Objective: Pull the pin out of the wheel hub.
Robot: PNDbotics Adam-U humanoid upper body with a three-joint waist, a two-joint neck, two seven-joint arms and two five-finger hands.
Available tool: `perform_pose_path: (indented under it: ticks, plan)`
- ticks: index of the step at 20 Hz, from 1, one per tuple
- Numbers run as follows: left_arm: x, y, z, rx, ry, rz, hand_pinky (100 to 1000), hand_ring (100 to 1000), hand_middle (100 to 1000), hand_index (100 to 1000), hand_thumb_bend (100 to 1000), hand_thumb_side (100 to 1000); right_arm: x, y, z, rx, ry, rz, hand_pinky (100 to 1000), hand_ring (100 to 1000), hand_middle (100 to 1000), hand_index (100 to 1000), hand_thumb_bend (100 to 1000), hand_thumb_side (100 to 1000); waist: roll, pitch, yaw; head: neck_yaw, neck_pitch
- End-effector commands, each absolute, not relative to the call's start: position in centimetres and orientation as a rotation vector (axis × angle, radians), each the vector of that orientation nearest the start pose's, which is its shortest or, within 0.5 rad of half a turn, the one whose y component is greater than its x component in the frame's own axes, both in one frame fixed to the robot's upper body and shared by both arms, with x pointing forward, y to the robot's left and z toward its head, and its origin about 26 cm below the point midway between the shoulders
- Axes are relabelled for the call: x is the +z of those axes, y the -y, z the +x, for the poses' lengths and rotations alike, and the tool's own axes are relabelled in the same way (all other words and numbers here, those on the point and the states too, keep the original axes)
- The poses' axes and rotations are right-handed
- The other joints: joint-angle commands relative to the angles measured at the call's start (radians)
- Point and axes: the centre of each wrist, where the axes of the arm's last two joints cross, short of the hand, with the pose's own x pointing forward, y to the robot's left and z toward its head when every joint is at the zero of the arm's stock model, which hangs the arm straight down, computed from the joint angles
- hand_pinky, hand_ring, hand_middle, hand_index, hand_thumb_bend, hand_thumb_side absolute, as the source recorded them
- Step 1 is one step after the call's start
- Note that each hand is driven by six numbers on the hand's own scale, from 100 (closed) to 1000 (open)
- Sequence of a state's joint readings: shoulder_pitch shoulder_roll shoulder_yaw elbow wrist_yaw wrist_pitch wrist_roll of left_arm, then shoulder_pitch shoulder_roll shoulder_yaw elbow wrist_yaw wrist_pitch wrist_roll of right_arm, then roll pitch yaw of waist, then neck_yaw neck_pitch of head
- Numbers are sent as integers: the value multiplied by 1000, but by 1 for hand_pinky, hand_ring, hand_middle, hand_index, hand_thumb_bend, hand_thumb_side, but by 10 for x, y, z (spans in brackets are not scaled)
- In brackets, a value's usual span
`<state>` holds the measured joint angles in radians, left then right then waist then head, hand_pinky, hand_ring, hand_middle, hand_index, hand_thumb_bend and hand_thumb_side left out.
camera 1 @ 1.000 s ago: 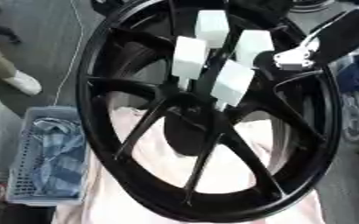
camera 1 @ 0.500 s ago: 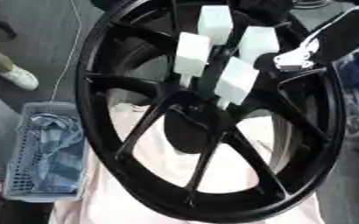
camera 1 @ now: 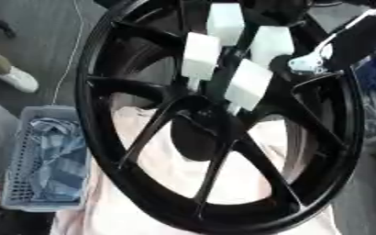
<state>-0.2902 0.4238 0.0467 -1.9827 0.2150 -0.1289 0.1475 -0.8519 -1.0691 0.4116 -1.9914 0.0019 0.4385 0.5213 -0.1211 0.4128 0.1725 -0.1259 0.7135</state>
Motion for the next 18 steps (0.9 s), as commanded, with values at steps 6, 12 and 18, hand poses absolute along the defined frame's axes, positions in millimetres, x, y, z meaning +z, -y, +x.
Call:
perform_pose_path:
  ticks: [6,12,18]
  plan:
    - [216,-288,297,-181,2420,106,838,667,585,723,100,719,363,243,286,1525,1585,-642,769,913,856,860,350,162,3,-2,3,-11,-26]
    - [216,-287,297,-184,2423,104,839,667,585,723,100,720,363,246,287,1509,1580,-664,770,914,856,860,351,151,0,9,9,-15,-34]
    - [216,-287,297,-182,2424,104,839,667,585,723,100,721,362,244,287,1514,1577,-635,761,904,807,830,336,167,-1,16,13,-16,-33]
